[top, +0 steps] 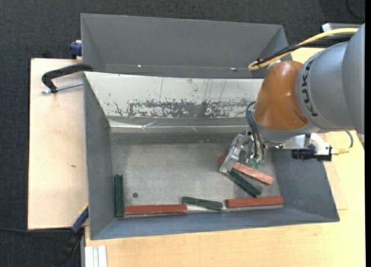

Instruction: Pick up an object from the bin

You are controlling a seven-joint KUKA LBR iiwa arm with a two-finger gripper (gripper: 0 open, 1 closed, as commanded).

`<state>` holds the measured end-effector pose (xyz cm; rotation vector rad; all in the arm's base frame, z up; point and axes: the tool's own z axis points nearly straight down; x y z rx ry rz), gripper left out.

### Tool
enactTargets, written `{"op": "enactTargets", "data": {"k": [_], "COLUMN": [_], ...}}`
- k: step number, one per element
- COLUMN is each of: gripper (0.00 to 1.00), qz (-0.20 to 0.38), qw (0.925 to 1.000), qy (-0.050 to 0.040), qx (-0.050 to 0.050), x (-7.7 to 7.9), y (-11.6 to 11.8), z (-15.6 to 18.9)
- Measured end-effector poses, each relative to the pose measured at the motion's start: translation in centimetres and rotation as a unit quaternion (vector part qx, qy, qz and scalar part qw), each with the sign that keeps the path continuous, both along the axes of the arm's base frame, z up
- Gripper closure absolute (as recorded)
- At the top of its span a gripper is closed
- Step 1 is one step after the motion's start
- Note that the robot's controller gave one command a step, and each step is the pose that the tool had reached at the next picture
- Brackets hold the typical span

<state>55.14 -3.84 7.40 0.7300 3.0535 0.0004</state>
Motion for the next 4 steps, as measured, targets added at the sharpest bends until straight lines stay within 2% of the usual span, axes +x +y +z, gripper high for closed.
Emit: {"op": "enactTargets", "data": {"k": [3, 4], "gripper": [1.00, 1.00], "qz": [0.001, 0.001], "qw": [1.0000, 1.0000], "qy": [0.0007, -0.0028], "qx": [0.000, 0.000], "x": [0.0, 0.2], "y": [0.2, 0.2], "z": [1.9, 8.1]}}
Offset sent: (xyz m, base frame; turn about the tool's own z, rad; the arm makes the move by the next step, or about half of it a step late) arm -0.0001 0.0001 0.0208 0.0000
